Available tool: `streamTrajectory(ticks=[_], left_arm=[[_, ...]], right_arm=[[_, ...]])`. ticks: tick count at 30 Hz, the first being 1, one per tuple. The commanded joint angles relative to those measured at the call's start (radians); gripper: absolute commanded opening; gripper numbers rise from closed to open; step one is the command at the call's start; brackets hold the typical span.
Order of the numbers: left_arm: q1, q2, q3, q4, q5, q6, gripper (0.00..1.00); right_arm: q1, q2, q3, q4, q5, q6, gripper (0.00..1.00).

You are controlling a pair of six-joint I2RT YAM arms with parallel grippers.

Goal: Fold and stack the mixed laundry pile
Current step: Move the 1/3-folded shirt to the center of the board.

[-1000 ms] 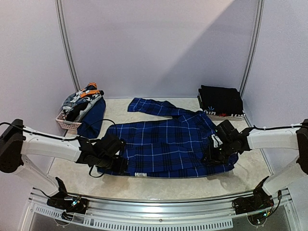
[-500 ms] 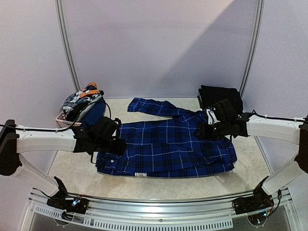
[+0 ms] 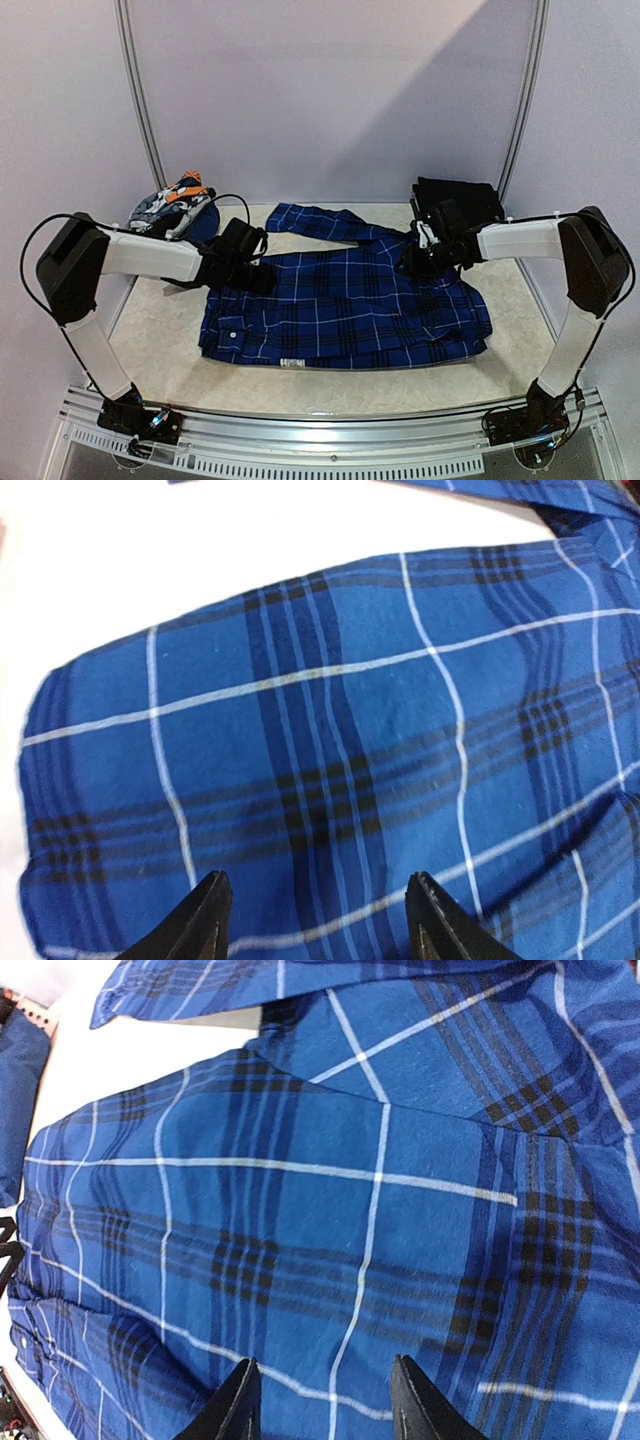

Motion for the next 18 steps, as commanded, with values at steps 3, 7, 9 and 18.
streamTrajectory(ticks=[3, 7, 9, 18], left_arm=[[0.031, 0.097, 0.06, 0.032, 0.08, 0.017, 0.6], [0.039, 0.141, 0.086, 0.018, 0.099, 0.012, 0.59], [0.041, 0.153, 0.088, 0.018, 0.106, 0.009, 0.59], [0.048, 0.202, 0.093, 0.009, 0.149, -0.014, 0.59]], right_arm=[[-0.023, 0.081, 0.056, -0.013, -0.044, -0.015, 0.45], [-0.03, 0.114, 0.057, -0.015, -0.065, -0.013, 0.45], [-0.03, 0.124, 0.052, -0.012, -0.07, -0.008, 0.45], [-0.035, 0.156, 0.024, 0.001, -0.093, 0.008, 0.45]])
